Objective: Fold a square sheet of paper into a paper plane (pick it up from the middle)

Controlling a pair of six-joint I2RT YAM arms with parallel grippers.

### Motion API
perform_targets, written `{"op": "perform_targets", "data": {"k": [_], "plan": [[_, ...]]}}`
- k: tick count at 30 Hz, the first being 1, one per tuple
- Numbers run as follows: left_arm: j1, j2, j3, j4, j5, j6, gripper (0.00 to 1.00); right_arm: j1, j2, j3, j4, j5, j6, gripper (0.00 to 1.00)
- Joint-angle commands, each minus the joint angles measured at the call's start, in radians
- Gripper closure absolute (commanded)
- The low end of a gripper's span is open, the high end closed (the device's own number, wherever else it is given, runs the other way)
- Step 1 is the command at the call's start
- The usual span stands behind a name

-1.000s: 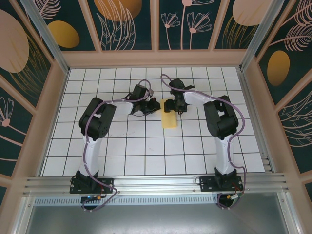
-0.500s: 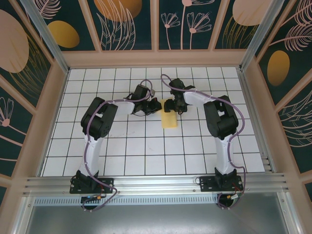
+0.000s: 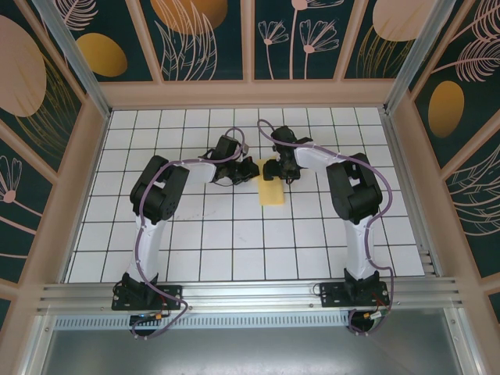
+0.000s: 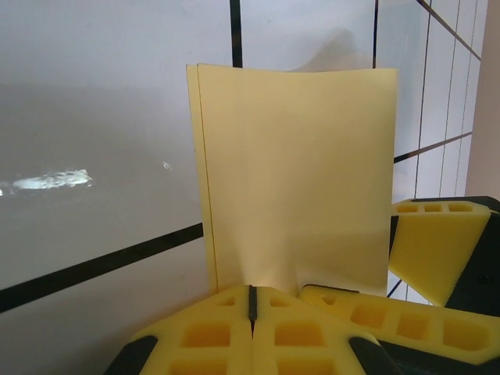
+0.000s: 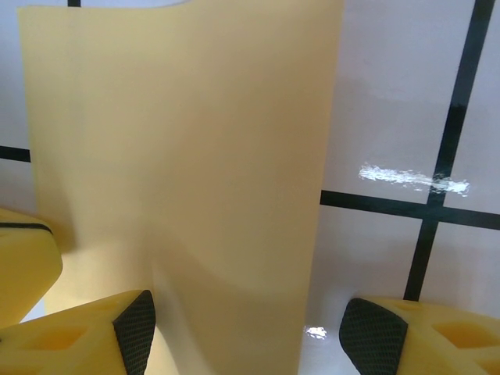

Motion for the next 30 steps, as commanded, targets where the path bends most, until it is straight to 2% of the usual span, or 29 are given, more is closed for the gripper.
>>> {"op": "perform_targets", "data": {"k": [1,30], "plan": [[-0.007,-0.006,0.021,-0.013,0.003,0.018,0.96,0.000,0.209,-0.112,0.036,-0.048,-0.028,0.27],[-0.007,-0.020,0.013,-0.009,-0.001,0.017,0.96,-0.007,0.249,-0.086,0.001,-0.044,0.015,0.26]]}}
